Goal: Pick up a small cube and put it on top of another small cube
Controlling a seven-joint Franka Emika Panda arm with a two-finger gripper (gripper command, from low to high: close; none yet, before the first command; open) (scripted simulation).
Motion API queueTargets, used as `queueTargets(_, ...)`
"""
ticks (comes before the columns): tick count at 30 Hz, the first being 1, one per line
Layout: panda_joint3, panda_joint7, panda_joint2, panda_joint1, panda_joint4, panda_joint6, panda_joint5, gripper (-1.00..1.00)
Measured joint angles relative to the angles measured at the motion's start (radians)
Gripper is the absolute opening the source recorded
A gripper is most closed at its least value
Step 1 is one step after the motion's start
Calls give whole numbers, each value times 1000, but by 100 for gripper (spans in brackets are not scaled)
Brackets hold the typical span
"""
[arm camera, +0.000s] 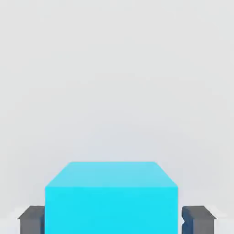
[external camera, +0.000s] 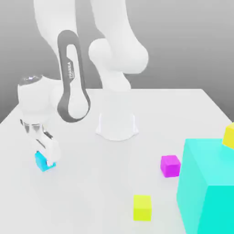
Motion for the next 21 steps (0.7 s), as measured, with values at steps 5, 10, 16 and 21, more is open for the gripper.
queueTargets(5, -60, 35, -42, 50, -8, -34, -44, -100)
queueTargets(10, -138, 138, -217, 87, -40, -176, -190, -100)
queueTargets(16, -8, 324, -315, 274, 102, -404, -163, -100)
queueTargets(21, 148, 536, -355, 434, 276, -608, -128, -100)
